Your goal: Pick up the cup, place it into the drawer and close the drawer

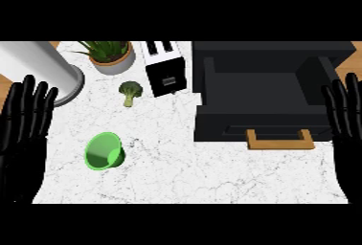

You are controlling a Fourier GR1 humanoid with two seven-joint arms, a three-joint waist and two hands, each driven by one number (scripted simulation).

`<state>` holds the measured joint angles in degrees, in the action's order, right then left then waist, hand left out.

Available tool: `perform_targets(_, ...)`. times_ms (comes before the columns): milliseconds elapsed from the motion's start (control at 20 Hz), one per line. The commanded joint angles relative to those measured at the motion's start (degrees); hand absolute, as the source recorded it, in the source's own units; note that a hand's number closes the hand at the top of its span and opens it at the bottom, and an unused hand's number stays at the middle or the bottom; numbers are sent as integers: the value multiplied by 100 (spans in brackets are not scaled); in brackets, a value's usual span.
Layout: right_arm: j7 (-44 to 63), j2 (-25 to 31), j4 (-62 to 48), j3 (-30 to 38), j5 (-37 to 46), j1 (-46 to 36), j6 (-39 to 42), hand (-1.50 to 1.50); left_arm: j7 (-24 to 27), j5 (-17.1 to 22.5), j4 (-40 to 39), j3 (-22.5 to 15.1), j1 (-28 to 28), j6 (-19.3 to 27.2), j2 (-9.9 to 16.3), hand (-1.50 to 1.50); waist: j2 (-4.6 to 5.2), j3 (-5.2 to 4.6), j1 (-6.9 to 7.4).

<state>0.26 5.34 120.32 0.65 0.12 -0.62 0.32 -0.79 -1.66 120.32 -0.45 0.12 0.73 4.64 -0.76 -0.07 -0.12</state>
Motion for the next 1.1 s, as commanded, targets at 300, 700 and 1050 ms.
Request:
perform_targets(300,245,129,-259,-440,-135,-21,465,-150,-164,2921,-756,-733,120,-2842,853,-150,199,-32,-94)
perform_targets(700,399,245,-485,-200,-361,-209,597,-150,46,4759,-3105,488,-507,-5026,2277,-150,112,-1,-68)
perform_targets(1050,560,499,-1053,391,-788,-1009,829,-150,354,3430,-4676,551,-1321,-5465,1880,-150,90,4,-24)
